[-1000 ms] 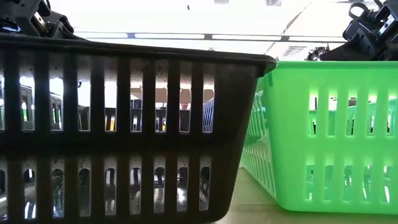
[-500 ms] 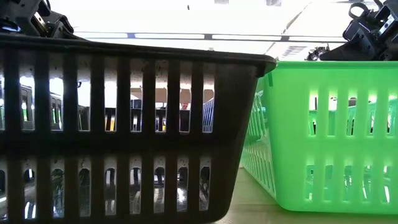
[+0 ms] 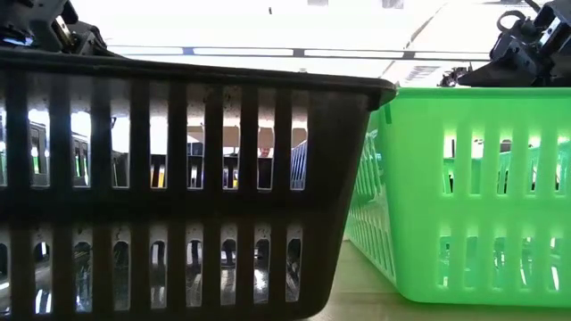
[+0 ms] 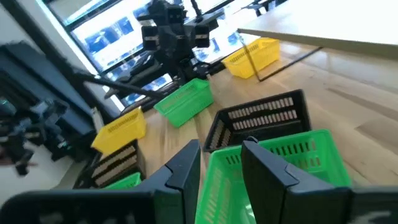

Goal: Stack baskets on shelf by color
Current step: Put the top right green bin on the shelf

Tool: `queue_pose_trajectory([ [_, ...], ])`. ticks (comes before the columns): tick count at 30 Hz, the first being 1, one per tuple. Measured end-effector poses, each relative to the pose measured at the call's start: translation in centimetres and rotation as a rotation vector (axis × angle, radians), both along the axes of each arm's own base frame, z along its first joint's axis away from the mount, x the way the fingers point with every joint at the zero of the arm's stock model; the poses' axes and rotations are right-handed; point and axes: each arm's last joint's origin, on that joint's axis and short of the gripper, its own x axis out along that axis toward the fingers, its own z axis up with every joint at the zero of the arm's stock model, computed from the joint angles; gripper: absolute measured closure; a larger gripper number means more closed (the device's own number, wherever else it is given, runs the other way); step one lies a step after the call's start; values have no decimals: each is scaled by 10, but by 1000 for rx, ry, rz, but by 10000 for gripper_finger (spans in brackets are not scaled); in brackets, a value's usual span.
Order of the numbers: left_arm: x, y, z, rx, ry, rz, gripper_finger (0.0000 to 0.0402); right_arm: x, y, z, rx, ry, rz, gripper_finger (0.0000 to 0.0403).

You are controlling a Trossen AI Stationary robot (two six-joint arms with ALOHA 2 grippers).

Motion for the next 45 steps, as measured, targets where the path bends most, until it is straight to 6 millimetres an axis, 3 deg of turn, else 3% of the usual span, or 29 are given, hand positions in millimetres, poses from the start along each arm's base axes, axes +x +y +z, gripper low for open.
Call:
queue_pose_trajectory([
  [8, 0, 0, 0, -140, -44, 17, 284, 0, -2, 9, 51, -103, -81, 300],
  [16, 0, 0, 1, -156, -49, 16, 284, -2, -6, 29, 81, -286, -189, 300],
  [24, 0, 0, 1, -156, -49, 16, 284, -9, -7, 68, -6, -327, -237, 300],
  [32, 0, 0, 1, -179, -55, 16, 284, 7, -5, 101, -80, -123, -211, 300],
  [40, 0, 0, 1, -240, -72, 16, 284, 44, 0, 121, -114, 153, -109, 300],
  [45, 0, 0, 1, -240, -72, 16, 284, 71, 8, 123, -145, 304, -37, 300],
])
